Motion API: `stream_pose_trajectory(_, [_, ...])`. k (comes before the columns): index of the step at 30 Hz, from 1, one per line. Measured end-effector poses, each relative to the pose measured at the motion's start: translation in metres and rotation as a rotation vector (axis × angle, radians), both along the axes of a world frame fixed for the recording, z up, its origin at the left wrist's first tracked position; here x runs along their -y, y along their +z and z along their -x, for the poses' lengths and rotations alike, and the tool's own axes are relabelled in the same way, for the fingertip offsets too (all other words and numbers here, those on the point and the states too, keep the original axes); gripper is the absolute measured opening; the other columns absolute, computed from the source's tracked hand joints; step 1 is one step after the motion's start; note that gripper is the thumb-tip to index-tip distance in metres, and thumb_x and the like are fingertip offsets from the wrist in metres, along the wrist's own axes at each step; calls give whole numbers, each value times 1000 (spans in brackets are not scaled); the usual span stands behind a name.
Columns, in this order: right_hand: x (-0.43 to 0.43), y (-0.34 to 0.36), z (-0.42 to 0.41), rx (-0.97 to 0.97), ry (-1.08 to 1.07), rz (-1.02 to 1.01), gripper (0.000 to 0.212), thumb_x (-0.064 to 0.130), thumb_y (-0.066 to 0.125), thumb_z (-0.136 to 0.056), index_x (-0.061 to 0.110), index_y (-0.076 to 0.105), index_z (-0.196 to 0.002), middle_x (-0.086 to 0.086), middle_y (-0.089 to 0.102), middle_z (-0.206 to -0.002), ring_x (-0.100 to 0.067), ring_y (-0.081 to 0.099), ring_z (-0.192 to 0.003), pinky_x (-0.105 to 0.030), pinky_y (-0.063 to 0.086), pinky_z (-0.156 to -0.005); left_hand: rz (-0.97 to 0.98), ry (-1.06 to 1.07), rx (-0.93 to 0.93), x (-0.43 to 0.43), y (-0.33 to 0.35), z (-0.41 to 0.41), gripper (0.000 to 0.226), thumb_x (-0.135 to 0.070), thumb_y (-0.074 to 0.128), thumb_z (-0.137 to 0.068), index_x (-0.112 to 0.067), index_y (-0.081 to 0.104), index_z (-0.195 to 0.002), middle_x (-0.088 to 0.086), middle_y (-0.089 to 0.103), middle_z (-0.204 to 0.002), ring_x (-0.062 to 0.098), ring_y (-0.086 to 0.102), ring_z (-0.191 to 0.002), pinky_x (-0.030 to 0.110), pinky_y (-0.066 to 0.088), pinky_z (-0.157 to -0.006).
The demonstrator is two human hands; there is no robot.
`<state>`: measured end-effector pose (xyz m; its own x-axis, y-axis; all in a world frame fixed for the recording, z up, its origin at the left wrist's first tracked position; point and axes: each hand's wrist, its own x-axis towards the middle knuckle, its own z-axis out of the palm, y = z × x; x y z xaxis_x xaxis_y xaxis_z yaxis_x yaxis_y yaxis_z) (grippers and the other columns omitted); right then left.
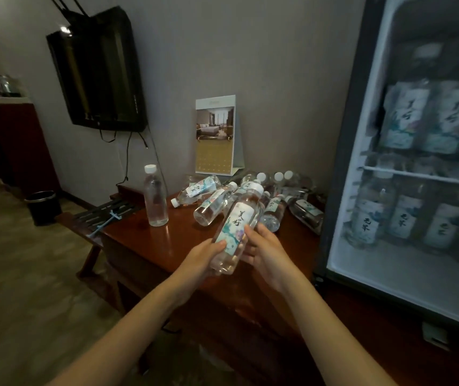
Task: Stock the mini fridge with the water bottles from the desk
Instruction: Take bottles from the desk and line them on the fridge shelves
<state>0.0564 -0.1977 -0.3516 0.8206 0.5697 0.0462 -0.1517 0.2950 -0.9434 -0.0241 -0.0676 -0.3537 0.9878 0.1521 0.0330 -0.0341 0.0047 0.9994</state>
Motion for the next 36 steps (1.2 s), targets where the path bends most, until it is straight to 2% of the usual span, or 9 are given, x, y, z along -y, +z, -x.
stream_pose_trajectory(4, [39, 18, 8, 107, -62, -4, 36, 17, 52, -94, 23, 47, -129, -8, 67, -115, -23, 67, -102, -39, 55, -87, -89, -101, 88, 40, 6, -7, 47, -48, 55, -85, -24, 45, -125, 3, 66, -111, 17, 66, -92, 32, 50, -77])
stream_pose_trajectory(8, [73, 21, 16, 194, -125, 79, 53, 15, 59, -90, 31, 40, -136, -6, 64, -117, -20, 66, -102, -38, 55, -87, -58, -201, 134, 73, 2, -10, 48, -40, 46, -84, -33, 28, -129, 1, 53, -128, 13, 64, -106, 22, 54, -76])
stream_pose_trajectory(13, [110, 18, 19, 274, -166, 152, 52, 17, 60, -90, 33, 41, -136, -5, 64, -117, -18, 66, -103, -39, 54, -90, -65, -257, 192, 104, -3, -16, 36, -24, 41, -95, -37, 29, -127, -4, 56, -123, 9, 64, -104, 22, 54, -76])
stream_pose_trajectory(16, [132, 17, 20, 310, -199, 159, 50, 16, 63, -87, 38, 44, -128, 1, 66, -112, -9, 67, -98, -26, 55, -79, -101, -262, 251, 123, -8, -23, 34, -20, 44, -96, -33, 32, -125, -7, 56, -121, 5, 62, -106, 23, 53, -79])
stream_pose_trajectory(20, [166, 18, 21, 383, -254, 248, 51, 15, 68, -83, 40, 42, -120, 4, 64, -115, -5, 64, -100, -16, 53, -72, -230, -328, 295, 152, -14, -35, 43, -40, 56, -86, -38, 32, -122, -13, 52, -124, -1, 56, -113, 27, 51, -91])
stream_pose_trajectory(26, [219, 12, 16, 373, -416, 256, 55, 8, 65, -85, 26, 40, -131, 8, 63, -115, 2, 63, -100, -14, 52, -75, -329, -412, 341, 208, -11, -58, 52, -27, 48, -93, -35, 18, -134, -32, 39, -123, -25, 40, -112, 1, 37, -88])
stream_pose_trajectory(30, [246, 5, 5, 351, -527, 282, 54, 7, 61, -88, 28, 37, -131, 7, 59, -122, 1, 58, -108, -19, 51, -87, -365, -467, 383, 241, -15, -81, 49, -36, 44, -95, -54, 17, -131, -32, 39, -131, -10, 39, -126, 11, 36, -99])
stream_pose_trajectory(32, [254, 4, 0, 361, -567, 283, 53, 6, 58, -89, 28, 35, -132, 10, 57, -122, 2, 56, -110, -21, 49, -91, -370, -483, 410, 254, -17, -90, 52, -30, 43, -97, -62, 15, -127, -35, 37, -132, -10, 39, -126, 12, 35, -100])
stream_pose_trajectory(36, [262, 3, -18, 384, -619, 327, 51, 6, 56, -91, 32, 33, -129, 10, 55, -121, 7, 54, -107, -13, 49, -85, -334, -475, 481, 269, -18, -104, 59, -19, 43, -98, -53, 12, -135, -35, 33, -136, -11, 36, -128, 8, 33, -99])
